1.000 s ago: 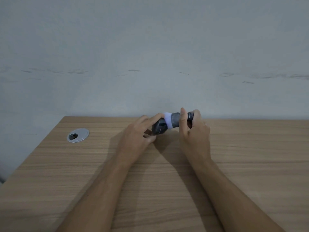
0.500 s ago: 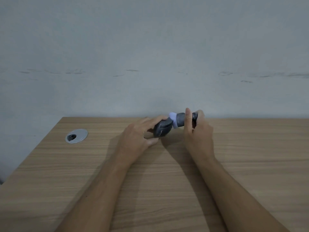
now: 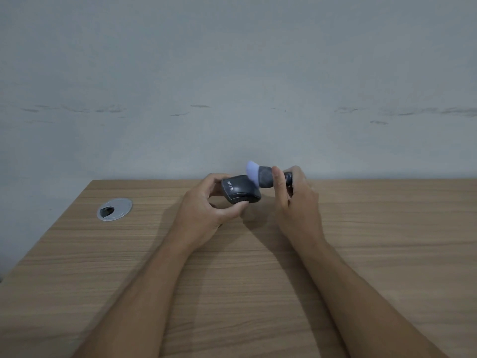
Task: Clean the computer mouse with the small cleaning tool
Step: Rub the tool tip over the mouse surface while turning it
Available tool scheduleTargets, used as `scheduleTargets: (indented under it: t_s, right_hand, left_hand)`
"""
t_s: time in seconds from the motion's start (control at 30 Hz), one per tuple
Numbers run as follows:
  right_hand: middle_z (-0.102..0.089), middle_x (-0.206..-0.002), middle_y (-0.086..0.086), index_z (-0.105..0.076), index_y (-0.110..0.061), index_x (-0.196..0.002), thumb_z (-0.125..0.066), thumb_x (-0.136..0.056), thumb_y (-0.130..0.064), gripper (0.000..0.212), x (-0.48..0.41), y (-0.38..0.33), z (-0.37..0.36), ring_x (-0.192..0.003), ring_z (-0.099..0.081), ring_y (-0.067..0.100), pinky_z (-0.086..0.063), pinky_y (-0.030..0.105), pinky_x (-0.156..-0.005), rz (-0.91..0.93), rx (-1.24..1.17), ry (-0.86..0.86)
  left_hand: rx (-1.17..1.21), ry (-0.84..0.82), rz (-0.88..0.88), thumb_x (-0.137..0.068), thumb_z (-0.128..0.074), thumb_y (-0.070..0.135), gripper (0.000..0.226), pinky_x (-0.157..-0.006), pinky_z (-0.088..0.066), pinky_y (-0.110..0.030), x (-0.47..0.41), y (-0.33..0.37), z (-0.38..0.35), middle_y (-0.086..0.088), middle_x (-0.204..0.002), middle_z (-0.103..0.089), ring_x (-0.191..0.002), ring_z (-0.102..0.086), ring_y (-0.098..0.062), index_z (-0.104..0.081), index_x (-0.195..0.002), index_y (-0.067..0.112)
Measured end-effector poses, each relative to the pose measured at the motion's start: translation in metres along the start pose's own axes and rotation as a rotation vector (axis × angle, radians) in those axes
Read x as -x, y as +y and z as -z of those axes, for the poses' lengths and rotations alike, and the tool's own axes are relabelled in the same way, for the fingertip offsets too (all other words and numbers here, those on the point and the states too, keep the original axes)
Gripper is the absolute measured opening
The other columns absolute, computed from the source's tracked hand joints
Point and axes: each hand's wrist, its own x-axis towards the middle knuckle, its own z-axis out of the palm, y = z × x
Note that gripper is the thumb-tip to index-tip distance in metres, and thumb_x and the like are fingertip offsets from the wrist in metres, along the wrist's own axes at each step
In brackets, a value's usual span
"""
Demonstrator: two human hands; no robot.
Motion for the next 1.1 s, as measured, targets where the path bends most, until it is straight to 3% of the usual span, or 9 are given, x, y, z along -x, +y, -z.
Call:
scheduleTargets:
  t_s: [0.1, 0.23, 0.37, 0.57, 0.73, 0.97, 1.1]
  right_hand:
    - [-0.046, -0.06, -0.009, -0.052, -0.012, -0.083, -0.053, -0.112, -0.034, 0.037, 0.002, -0.01, 0.003, -0.058, -0.046, 0.012, -0.032, 0.018, -0.057, 0.109, -0.059, -0.023]
    - [-0.042, -0.055, 0.005, -0.044, -0.009, -0.071, -0.053, -0.107, -0.032, 0.043, 0.001, -0.006, 0.002, -0.056, -0.042, 0.025, -0.033, 0.029, -0.056, 0.133, 0.011, 0.031]
    - [-0.044, -0.057, -0.002, -0.042, -0.016, -0.073, -0.05, -0.107, -0.042, 0.043, -0.003, 0.01, -0.002, -0.057, -0.045, 0.025, -0.038, 0.038, -0.068, 0.002, 0.11, 0.047]
    - [-0.049, -0.067, -0.013, -0.049, -0.02, -0.084, -0.045, -0.111, -0.047, 0.038, 0.002, -0.005, -0.004, -0.063, -0.049, 0.015, -0.039, 0.036, -0.069, 0.107, -0.004, -0.017]
    - [-0.041, -0.07, -0.01, -0.045, -0.019, -0.078, -0.051, -0.109, -0.045, 0.04, 0.008, -0.019, -0.011, -0.065, -0.043, 0.018, -0.04, 0.041, -0.068, 0.322, 0.054, -0.038]
    - [-0.052, -0.068, -0.008, -0.048, -0.021, -0.075, -0.051, -0.103, -0.058, 0.047, 0.001, -0.002, -0.003, -0.069, -0.051, 0.022, -0.052, 0.054, -0.076, 0.099, 0.15, 0.077]
    - [-0.052, -0.071, -0.003, -0.045, -0.021, -0.078, -0.049, -0.106, -0.061, 0.049, 0.005, -0.012, -0.007, -0.069, -0.052, 0.026, -0.049, 0.049, -0.069, 0.212, 0.075, 0.014]
  left_hand:
    - [0.033, 0.023, 0.053, -0.084, -0.094, 0.026, 0.041, -0.069, -0.049, -0.024, 0.0, -0.001, 0.001, 0.01, -0.11, -0.083, -0.074, -0.07, 0.001, -0.071, -0.117, 0.032]
    - [0.081, 0.075, 0.085, -0.083, -0.095, 0.022, 0.036, -0.077, -0.057, -0.028, -0.001, -0.002, 0.001, 0.006, -0.103, -0.084, -0.096, -0.079, -0.008, -0.072, -0.11, 0.023]
    - [0.112, 0.113, 0.12, -0.08, -0.097, 0.029, 0.037, -0.09, -0.061, -0.034, -0.003, -0.001, 0.002, 0.006, -0.104, -0.084, -0.104, -0.078, -0.009, -0.073, -0.107, 0.022]
    - [-0.025, 0.158, 0.136, -0.075, -0.098, 0.042, 0.04, -0.077, -0.057, -0.024, 0.0, 0.002, -0.001, 0.015, -0.096, -0.083, -0.092, -0.077, 0.003, -0.073, -0.104, 0.03]
    - [-0.103, 0.196, 0.14, -0.075, -0.096, 0.032, 0.039, -0.074, -0.057, -0.025, -0.002, -0.002, 0.002, 0.011, -0.094, -0.082, -0.087, -0.077, 0.001, -0.071, -0.105, 0.027]
    - [-0.023, 0.254, 0.164, -0.071, -0.1, 0.044, 0.046, -0.076, -0.055, -0.021, 0.004, 0.013, 0.001, 0.016, -0.094, -0.083, -0.089, -0.077, 0.003, -0.073, -0.104, 0.027]
    - [-0.111, 0.251, 0.17, -0.071, -0.1, 0.043, 0.045, -0.069, -0.054, -0.015, 0.003, 0.01, 0.001, 0.016, -0.09, -0.082, -0.081, -0.075, 0.008, -0.071, -0.102, 0.029]
